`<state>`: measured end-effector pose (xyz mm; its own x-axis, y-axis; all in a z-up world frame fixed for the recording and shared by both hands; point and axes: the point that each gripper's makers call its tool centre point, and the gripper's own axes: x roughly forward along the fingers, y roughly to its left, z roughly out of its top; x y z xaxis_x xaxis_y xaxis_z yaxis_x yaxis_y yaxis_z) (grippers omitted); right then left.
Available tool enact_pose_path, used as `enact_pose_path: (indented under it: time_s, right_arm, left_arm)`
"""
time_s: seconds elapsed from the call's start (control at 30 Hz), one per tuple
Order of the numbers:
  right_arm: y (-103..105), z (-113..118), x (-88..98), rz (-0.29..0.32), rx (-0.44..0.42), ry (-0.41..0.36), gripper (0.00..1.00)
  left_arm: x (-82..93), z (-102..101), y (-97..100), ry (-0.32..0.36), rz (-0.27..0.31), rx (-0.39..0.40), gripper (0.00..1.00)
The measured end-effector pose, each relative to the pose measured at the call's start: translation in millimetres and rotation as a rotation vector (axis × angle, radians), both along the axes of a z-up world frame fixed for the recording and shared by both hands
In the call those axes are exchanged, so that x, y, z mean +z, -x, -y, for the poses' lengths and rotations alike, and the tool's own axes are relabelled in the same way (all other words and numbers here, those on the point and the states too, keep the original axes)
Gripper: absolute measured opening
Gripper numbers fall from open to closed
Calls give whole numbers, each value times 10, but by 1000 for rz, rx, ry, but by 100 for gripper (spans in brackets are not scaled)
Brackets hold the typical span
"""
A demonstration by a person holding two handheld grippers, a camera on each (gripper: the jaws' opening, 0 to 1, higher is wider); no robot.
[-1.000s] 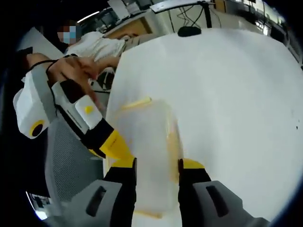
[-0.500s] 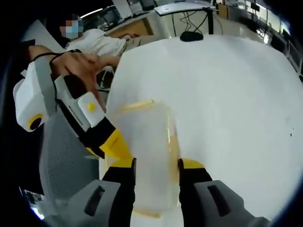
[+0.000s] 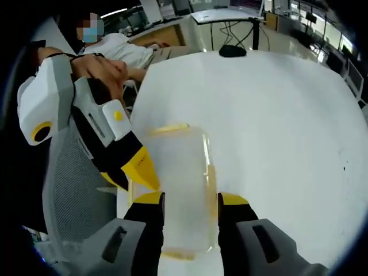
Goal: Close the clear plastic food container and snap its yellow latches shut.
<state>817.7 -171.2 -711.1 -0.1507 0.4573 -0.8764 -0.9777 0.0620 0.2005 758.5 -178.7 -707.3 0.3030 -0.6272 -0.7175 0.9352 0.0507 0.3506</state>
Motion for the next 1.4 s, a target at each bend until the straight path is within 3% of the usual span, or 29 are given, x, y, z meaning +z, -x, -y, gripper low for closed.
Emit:
enact_pose_path:
  time_s: [0.23, 0.53, 1.07, 1.4]
  right_arm:
    - [-32, 90, 152, 51, -40, -39, 34]
    - [10, 256, 217, 97, -82, -65, 35]
    - [199, 567, 219, 175, -233, -136, 39]
    - [332, 689, 192, 219, -354, -195, 41]
  left_arm:
    - [47, -77, 2, -3, -1, 2, 29]
    - [83, -216, -45, 24, -37, 67, 32]
    - [115, -530, -215, 148, -175, 311, 41]
    - [114, -628, -244, 194, -204, 382, 43]
